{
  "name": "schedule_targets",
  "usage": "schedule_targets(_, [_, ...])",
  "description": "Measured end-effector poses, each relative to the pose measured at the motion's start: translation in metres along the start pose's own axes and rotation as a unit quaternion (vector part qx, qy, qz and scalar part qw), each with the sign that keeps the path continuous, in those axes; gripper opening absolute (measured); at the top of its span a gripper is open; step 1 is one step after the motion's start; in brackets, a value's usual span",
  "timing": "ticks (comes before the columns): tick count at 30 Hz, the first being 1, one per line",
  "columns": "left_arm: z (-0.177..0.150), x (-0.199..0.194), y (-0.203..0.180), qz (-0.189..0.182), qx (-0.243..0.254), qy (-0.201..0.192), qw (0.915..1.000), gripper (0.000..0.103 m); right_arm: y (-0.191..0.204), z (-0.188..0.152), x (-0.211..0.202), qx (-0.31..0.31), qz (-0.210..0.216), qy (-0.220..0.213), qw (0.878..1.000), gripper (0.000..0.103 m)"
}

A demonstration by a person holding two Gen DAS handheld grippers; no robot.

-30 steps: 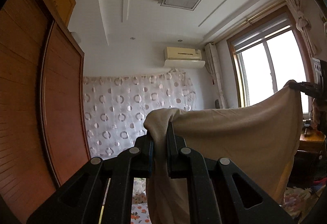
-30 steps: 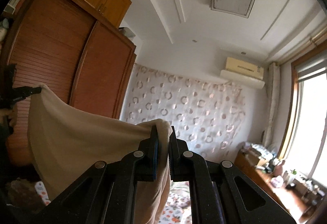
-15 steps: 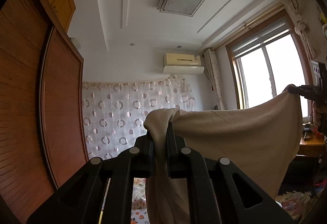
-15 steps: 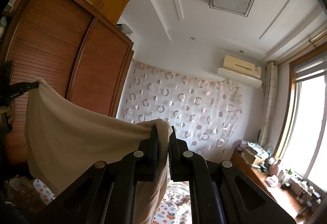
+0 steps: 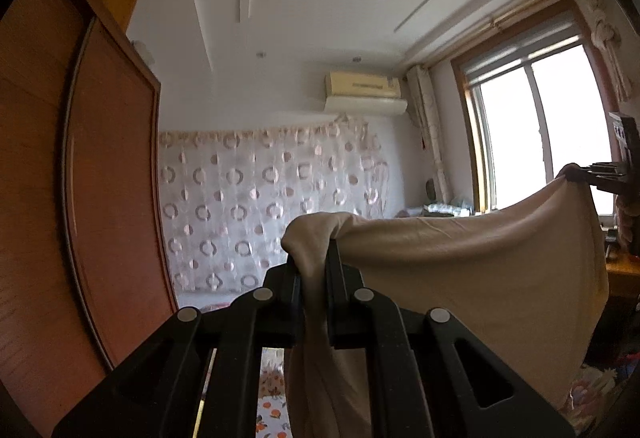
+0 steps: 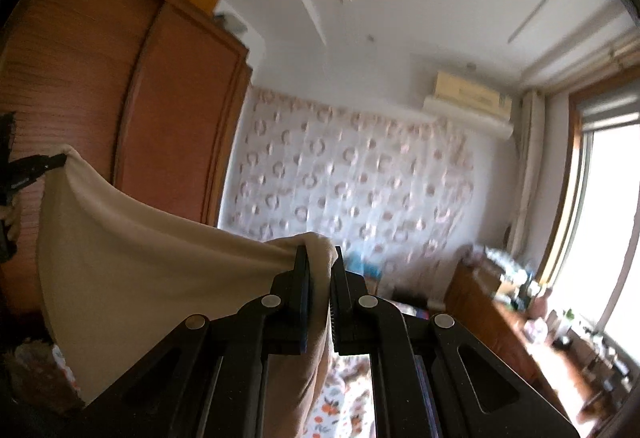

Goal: Fold small clothes

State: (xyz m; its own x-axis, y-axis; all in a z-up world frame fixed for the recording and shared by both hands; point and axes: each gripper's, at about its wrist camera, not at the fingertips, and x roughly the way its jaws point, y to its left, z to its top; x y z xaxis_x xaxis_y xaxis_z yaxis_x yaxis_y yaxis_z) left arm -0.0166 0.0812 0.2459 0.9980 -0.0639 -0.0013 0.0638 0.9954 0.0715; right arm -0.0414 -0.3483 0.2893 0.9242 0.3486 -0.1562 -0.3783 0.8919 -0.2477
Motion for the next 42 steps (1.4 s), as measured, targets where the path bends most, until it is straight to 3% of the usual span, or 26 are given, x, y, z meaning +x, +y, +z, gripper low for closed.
schedule_targets(9, [-0.082, 0.116, 0.002, 0.017, 0.01, 0.093, 0.9954, 0.01, -0.006, -0.073, 0.151, 0.041, 0.021, 0.105, 0.993, 0.008])
schedule_targets(15, [-0.141, 0.206, 0.011, 0.02, 0.003, 0.165, 0.9861, 0.01, -0.005, -0.119, 0.26, 0.053, 0.021, 0.179, 0.982, 0.008])
schedule_targets(22, [-0.206, 0.288, 0.021, 0.024, -0.002, 0.239, 0.9707, 0.01, -0.009, -0.133, 0.375, 0.056, 0.026, 0.237, 0.97, 0.008])
schedule_targets(28, [-0.251, 0.336, 0.027, 0.014, -0.012, 0.297, 0.9546, 0.01, -0.009, -0.136, 0.461, 0.061, 0.025, 0.286, 0.956, 0.008])
schedule_targets(32, [-0.269, 0.354, 0.025, 0.005, -0.016, 0.319, 0.9477, 0.011, -0.015, -0.14, 0.497, 0.076, 0.025, 0.309, 0.948, 0.008])
schedule_targets(34, [-0.272, 0.361, 0.025, 0.003, -0.016, 0.328, 0.9447, 0.014, -0.016, -0.143, 0.5, 0.083, 0.024, 0.313, 0.946, 0.008])
schedule_targets(36, [-0.272, 0.361, 0.025, 0.0, -0.015, 0.338, 0.941, 0.025, -0.017, -0.142, 0.503, 0.094, 0.021, 0.313, 0.945, 0.008])
schedule_targets(38, [-0.273, 0.361, 0.028, -0.005, -0.017, 0.34, 0.9404, 0.044, -0.02, -0.139, 0.51, 0.094, 0.011, 0.319, 0.943, 0.021])
schedule_targets(41, [-0.274, 0.355, 0.034, -0.018, -0.034, 0.351, 0.9354, 0.053, -0.022, -0.133, 0.495, 0.102, 0.013, 0.305, 0.947, 0.041])
schedule_targets(42, [-0.275, 0.349, 0.035, -0.022, -0.039, 0.359, 0.9324, 0.058, -0.02, -0.135, 0.487, 0.107, 0.016, 0.3, 0.948, 0.042])
